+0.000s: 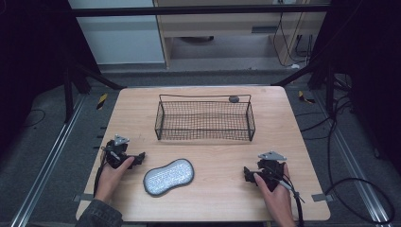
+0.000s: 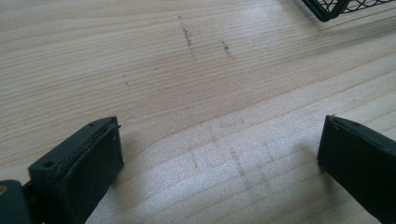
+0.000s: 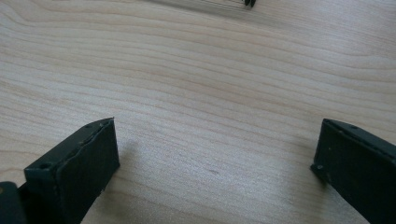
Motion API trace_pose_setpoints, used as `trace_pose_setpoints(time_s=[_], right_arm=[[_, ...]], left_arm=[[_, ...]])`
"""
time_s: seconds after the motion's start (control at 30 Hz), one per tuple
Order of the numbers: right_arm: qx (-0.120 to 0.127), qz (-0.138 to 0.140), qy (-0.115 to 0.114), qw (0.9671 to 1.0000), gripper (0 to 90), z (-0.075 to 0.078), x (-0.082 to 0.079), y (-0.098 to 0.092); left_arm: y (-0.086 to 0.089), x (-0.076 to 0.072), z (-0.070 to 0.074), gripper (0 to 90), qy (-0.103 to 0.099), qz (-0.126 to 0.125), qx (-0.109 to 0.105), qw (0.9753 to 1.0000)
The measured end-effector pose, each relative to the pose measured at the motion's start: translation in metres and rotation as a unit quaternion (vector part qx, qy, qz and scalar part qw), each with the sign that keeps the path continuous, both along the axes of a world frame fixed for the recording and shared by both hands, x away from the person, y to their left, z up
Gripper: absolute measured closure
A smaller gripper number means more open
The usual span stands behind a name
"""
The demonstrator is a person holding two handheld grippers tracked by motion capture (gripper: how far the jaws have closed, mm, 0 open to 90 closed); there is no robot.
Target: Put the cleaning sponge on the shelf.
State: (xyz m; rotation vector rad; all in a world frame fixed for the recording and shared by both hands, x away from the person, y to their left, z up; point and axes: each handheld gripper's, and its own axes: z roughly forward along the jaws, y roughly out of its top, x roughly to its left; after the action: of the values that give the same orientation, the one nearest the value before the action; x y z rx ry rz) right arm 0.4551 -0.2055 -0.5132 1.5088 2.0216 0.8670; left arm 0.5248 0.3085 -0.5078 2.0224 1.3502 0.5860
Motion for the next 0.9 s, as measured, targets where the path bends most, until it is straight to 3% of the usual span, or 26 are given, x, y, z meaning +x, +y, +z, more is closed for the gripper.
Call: trace_pose_setpoints(time_s=[0.27, 0.5, 0.7, 0.8, 0.9], right_arm=[[-0.001, 0.011, 0.0, 0.9999, 0.3, 0.0, 0.0, -0.002], [0.0, 0.02, -0.001, 0.9998, 0.3, 0.0, -0.001, -0.003], [0.001, 0.02, -0.001, 0.9998, 0.5, 0.0, -0.001, -0.004], [0.001, 0.021, -0.001, 0.9998, 0.5, 0.0, -0.001, -0.004], [-0.001, 0.023, -0.001, 0.9997, 0.5, 0.0, -0.001, -0.004]], left_arm=[[-0.001, 0.0, 0.004, 3.2, 0.005, -0.005, 0.008, 0.9999], [-0.006, -0.01, 0.022, 3.5, -0.015, -0.015, 0.014, 0.9997], [-0.017, -0.021, 0.037, 4.1, -0.026, -0.045, 0.024, 0.9983], [-0.028, -0.026, 0.048, 4.5, -0.029, -0.075, 0.051, 0.9955], [-0.038, -0.029, 0.055, 5.0, -0.021, -0.099, 0.056, 0.9933]])
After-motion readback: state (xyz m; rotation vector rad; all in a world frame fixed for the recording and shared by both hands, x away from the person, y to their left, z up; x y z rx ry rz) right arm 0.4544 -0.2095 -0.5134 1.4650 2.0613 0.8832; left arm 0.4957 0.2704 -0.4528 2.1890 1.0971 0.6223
